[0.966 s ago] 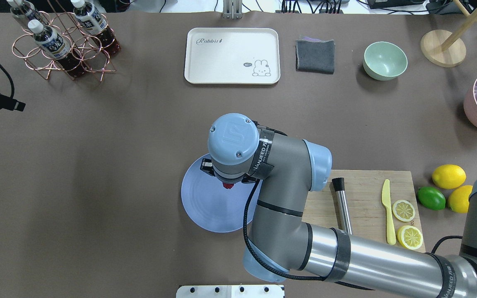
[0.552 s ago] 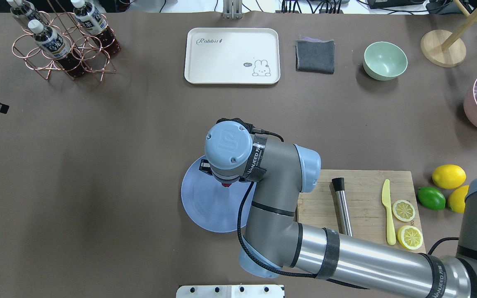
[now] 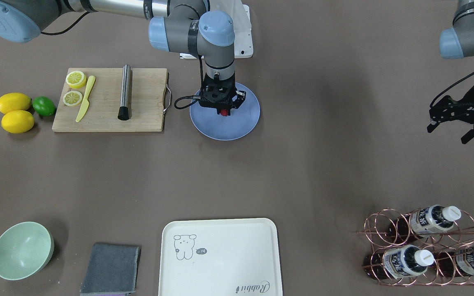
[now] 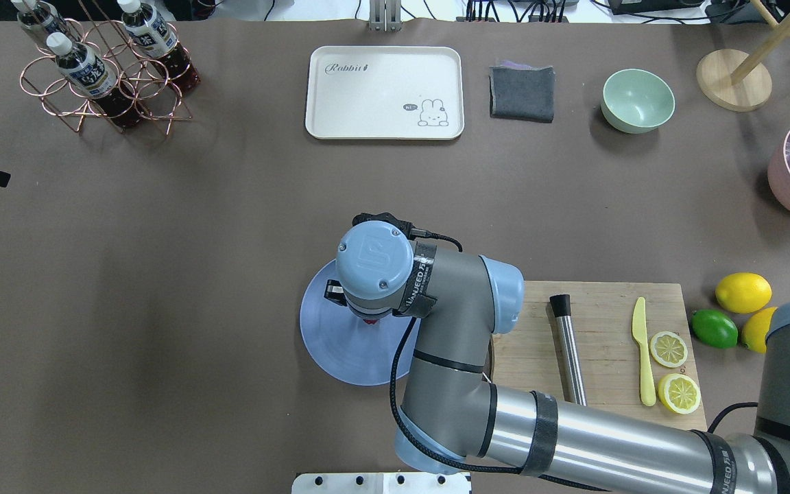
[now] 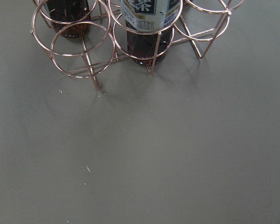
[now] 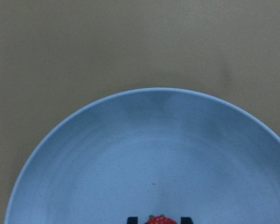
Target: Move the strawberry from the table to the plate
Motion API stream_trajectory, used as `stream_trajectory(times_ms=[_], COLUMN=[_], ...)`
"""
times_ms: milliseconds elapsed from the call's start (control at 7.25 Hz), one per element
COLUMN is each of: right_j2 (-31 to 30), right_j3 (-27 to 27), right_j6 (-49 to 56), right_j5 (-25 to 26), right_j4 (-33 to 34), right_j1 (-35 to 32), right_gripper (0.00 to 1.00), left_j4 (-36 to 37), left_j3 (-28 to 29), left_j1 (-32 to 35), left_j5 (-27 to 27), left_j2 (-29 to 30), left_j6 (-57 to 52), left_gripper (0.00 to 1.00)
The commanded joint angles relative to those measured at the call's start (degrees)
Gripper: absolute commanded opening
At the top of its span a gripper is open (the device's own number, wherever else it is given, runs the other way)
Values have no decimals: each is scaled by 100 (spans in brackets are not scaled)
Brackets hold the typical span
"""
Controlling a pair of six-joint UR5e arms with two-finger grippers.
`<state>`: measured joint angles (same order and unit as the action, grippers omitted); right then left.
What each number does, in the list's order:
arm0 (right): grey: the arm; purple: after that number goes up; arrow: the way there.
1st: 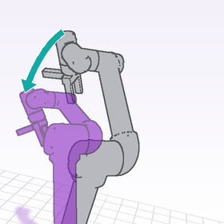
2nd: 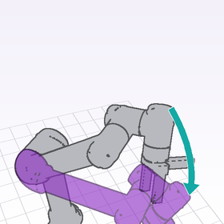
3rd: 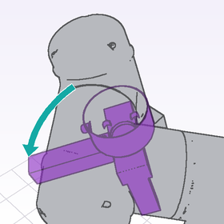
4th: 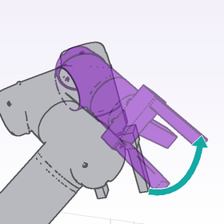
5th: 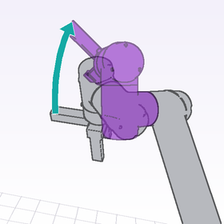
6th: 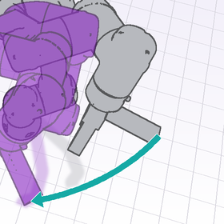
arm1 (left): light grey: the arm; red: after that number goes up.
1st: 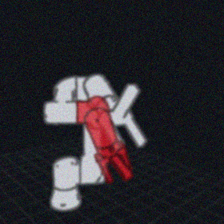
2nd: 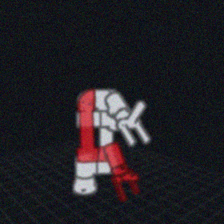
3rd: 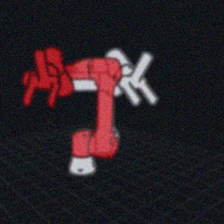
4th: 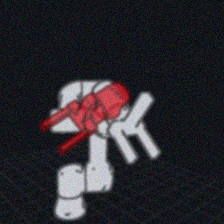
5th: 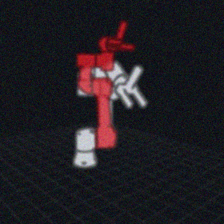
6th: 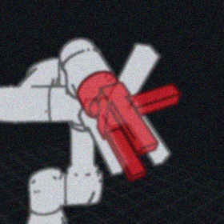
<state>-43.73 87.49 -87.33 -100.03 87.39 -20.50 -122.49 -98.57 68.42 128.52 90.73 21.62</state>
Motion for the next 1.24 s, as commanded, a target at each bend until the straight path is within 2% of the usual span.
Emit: stream_trajectory(times_ms=[0, 138, 276, 414, 552, 690, 828, 966, 1103], right_j2=[-31, -100, -362, -965, -1754, -2580, -3102, -3603, -3860], right_j3=[345, 739, 1239, 1888, 2391, 2665, 2642, 2590, 2119], right_j6=[31, 145, 607, 1534, 2709, 3939, 5135, 6365, 7648], right_j5=[-77, -426, -986, -1375, -1518, -1606, -2051, -2334, -2511], right_j4=[399, 793, 1319, 1864, 2104, 2072, 2072, 2063, 2063], right_j1=[-181, -496, -1030, -1679, -2173, -2778, -3585, -4393, -5263], right_gripper=[100, 100, 100, 100, 100, 100, 100, 100, 100], left_j4=[-3, -3, 6, 102, 651, 1231, 2019, 2471, 2597], left_j3=[-4, 5, 5, -4, -39, -39, -57, -144, -145], left_j1=[40, 136, 267, 495, 993, 1459, 1855, 2042, 2131], left_j5=[50, 146, 147, 95, 86, 77, 25, -315, -536], left_j2=[6, 23, 15, -160, -170, -161, -100, -82, -195], left_j6=[0, -9, -87, -584, -1398, -2546, -3324, -3792, -4041], left_gripper=[98, 98, 98, 98, 98, 98, 98, 98, 98])
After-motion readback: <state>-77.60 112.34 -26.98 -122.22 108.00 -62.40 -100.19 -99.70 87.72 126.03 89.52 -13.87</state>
